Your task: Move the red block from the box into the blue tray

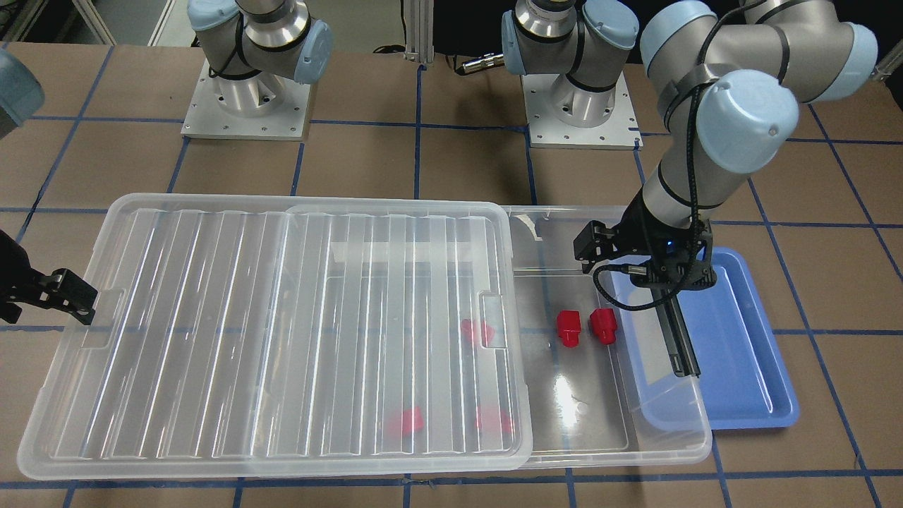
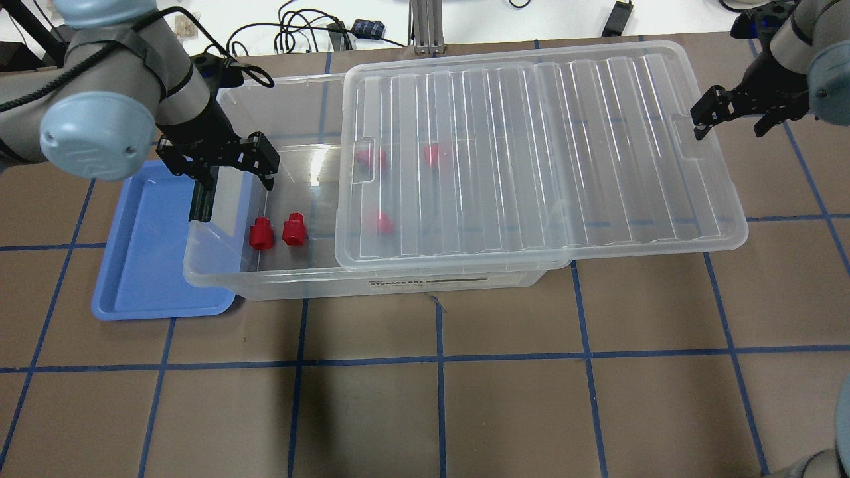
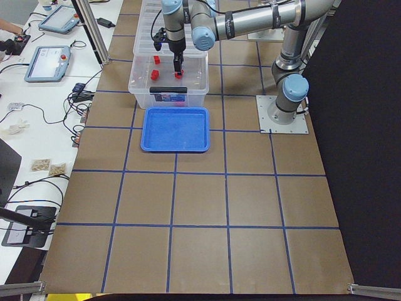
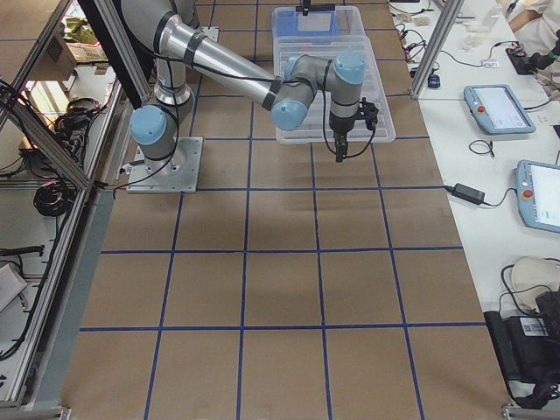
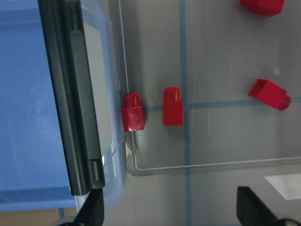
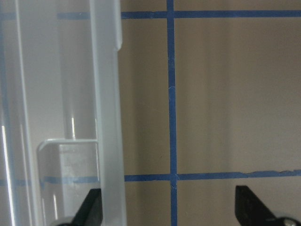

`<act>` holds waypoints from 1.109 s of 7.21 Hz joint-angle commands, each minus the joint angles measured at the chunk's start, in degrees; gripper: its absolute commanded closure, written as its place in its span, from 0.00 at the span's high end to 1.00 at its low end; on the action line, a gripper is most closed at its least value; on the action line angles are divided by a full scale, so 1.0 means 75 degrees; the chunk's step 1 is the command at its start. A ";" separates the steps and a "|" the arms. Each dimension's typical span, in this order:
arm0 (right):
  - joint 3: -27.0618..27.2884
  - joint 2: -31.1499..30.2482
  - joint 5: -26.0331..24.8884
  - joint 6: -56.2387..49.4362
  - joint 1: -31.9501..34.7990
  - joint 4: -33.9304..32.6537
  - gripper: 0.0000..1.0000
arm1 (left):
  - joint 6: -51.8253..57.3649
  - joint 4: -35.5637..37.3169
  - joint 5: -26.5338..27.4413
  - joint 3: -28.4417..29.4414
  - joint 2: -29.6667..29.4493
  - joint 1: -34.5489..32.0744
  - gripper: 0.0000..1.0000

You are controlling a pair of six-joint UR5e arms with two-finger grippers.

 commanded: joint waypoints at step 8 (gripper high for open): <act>-0.1611 -0.1699 0.0389 0.2134 0.1422 0.3213 1.00 | 0.0033 0.1215 -0.0032 -0.0623 -0.1323 -0.0050 0.78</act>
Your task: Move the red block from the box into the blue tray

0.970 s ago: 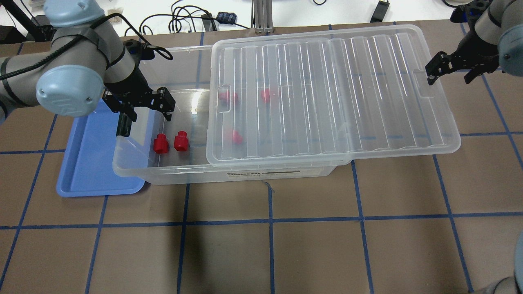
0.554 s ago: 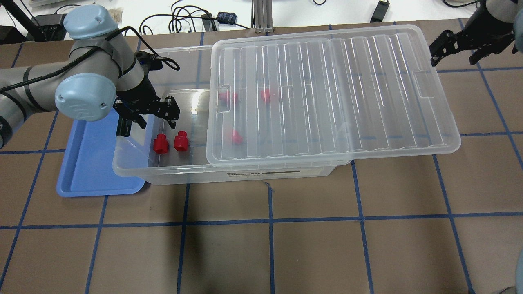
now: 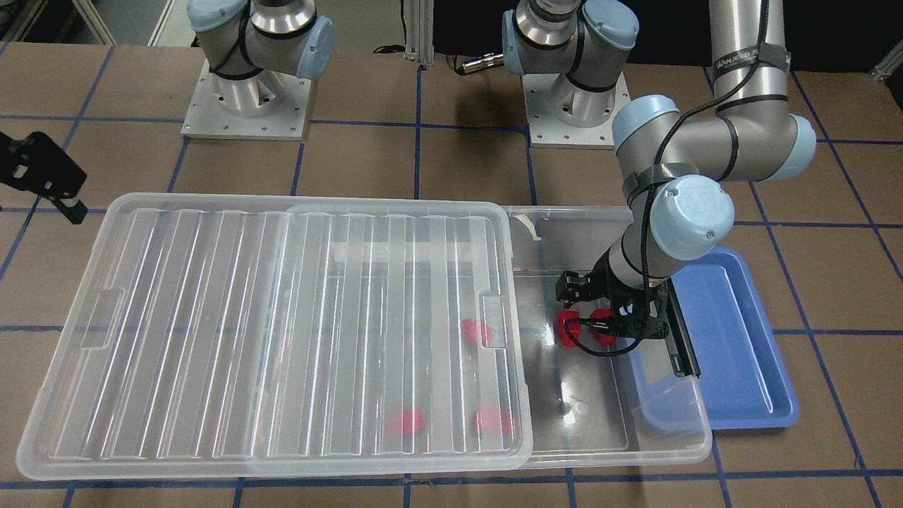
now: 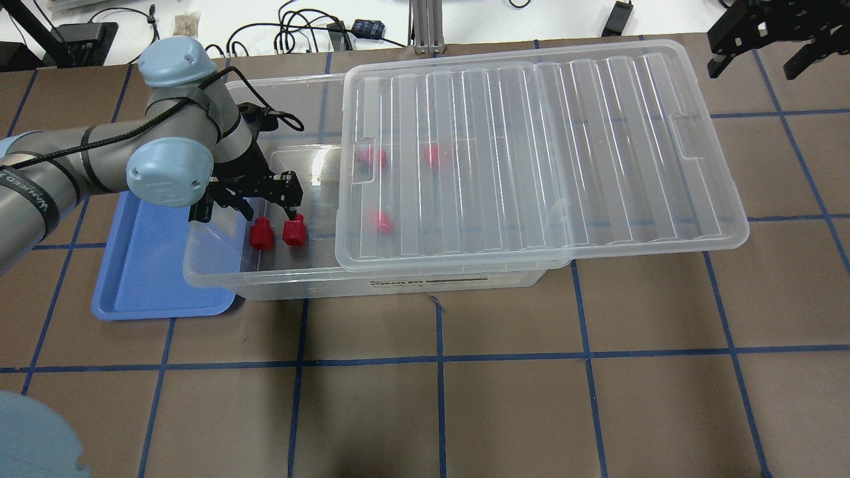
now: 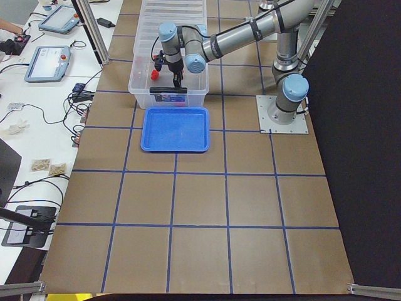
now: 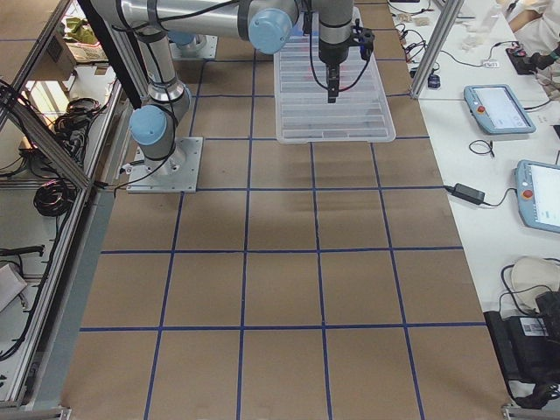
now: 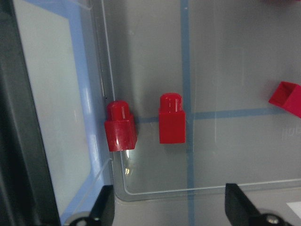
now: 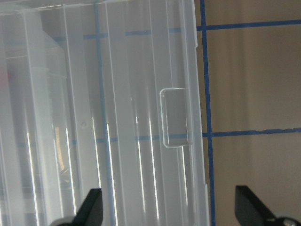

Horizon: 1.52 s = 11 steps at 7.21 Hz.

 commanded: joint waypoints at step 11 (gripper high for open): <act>0.0112 -0.0057 -0.0599 0.2483 0.2109 0.0012 1.00 | -0.0023 0.0775 -0.0159 -0.0168 -0.0821 -0.0011 0.30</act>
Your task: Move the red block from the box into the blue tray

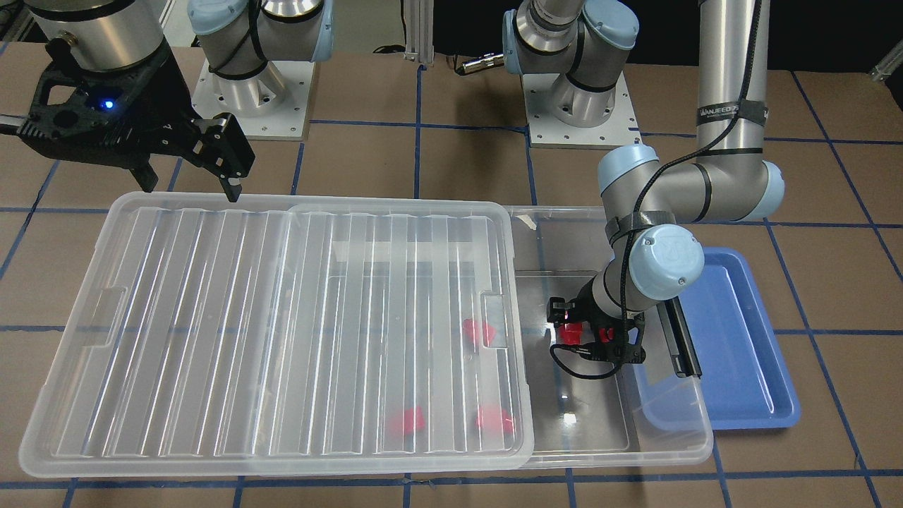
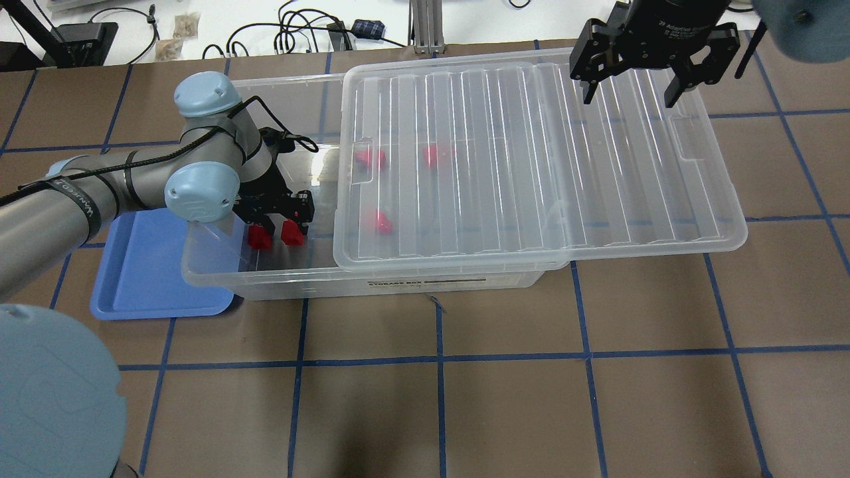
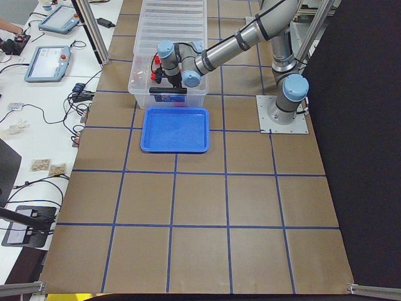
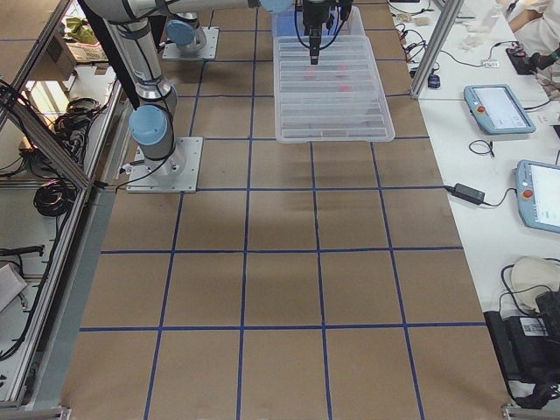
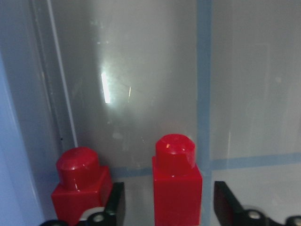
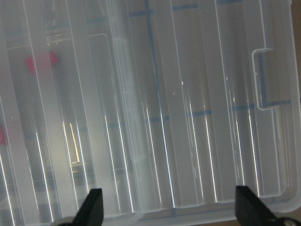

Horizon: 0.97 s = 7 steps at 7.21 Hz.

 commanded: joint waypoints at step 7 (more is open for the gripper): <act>0.0000 0.0000 -0.0012 -0.0009 0.0000 0.0000 1.00 | -0.0076 -0.1414 -0.0035 0.1131 0.0745 -0.0047 0.00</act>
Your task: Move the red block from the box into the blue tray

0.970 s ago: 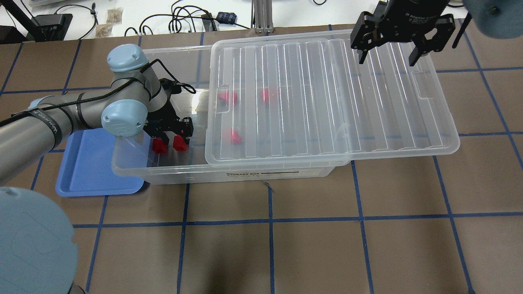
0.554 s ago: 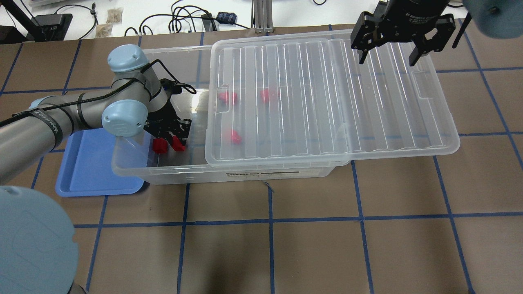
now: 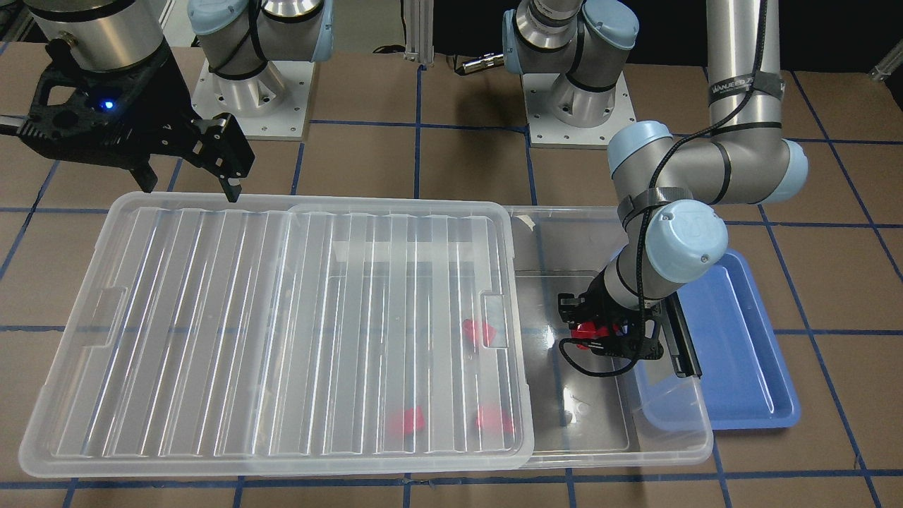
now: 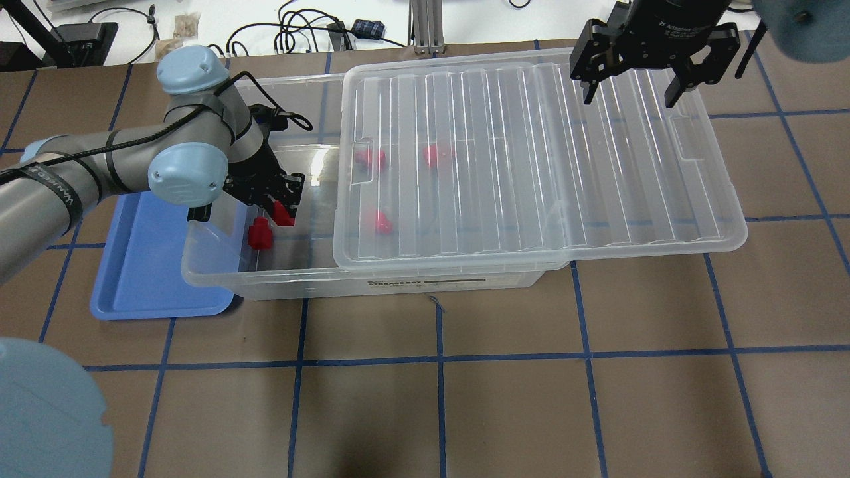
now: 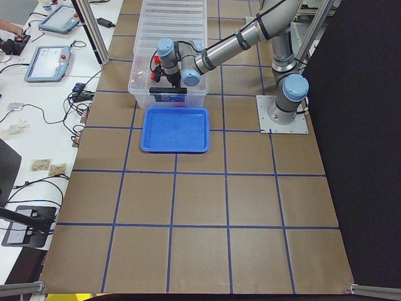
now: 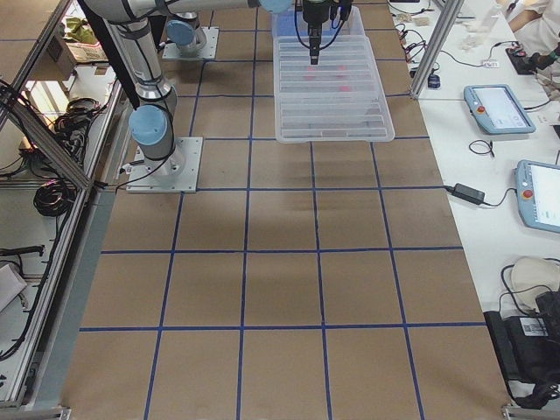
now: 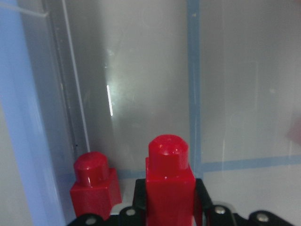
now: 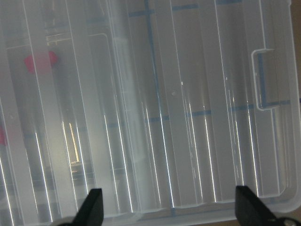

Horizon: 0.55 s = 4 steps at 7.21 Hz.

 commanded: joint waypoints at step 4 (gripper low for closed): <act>0.0012 0.0000 0.0000 0.0000 0.0000 0.0000 1.00 | -0.0071 -0.3321 0.0001 0.2468 0.0834 0.0187 0.00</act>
